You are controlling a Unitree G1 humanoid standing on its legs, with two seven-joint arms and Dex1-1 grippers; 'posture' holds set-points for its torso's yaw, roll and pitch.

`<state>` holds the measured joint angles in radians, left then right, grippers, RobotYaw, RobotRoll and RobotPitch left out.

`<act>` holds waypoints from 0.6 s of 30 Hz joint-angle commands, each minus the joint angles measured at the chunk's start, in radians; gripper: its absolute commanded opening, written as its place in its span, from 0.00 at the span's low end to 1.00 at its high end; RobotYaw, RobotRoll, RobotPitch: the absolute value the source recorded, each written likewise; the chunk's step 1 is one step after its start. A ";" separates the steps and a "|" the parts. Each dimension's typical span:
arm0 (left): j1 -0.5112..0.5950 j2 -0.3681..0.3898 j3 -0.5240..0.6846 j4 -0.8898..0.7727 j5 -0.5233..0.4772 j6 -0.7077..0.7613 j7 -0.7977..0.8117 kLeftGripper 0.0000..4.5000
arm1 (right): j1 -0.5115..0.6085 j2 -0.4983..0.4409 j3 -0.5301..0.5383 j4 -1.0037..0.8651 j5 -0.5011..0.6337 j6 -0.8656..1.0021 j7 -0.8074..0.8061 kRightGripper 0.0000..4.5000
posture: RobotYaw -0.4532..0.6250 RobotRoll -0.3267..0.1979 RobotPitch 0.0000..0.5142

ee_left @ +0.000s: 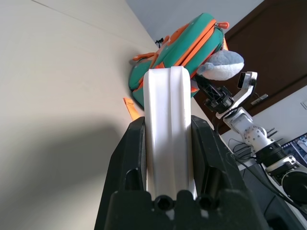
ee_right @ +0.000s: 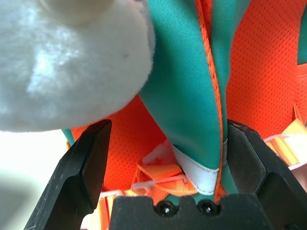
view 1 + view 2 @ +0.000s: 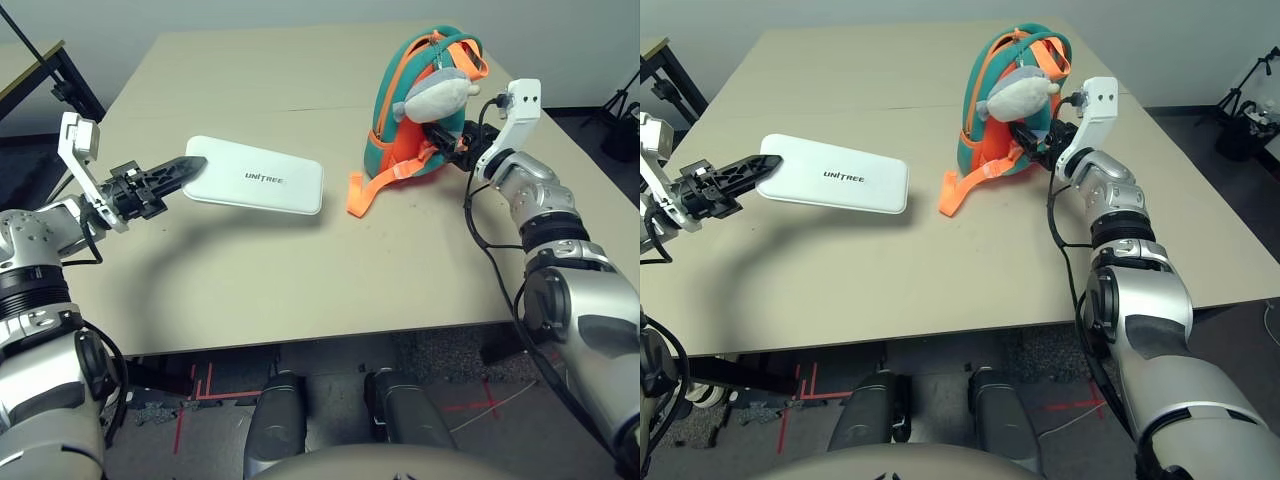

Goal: Put the pencil case into the backpack and zip it.

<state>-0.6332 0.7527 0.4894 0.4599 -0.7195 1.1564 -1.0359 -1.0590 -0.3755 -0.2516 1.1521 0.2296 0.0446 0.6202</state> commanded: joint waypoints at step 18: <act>-0.050 -0.009 0.090 -0.063 -0.070 -0.127 0.178 0.27 | -0.015 0.013 -0.014 -0.038 0.021 -0.017 0.051 0.01 | 0.44 0.62 0.09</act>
<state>-0.6496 0.7311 0.5498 0.3821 -0.7829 1.0779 -0.8733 -1.0767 -0.3739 -0.2542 1.1686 0.2235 0.0183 0.6409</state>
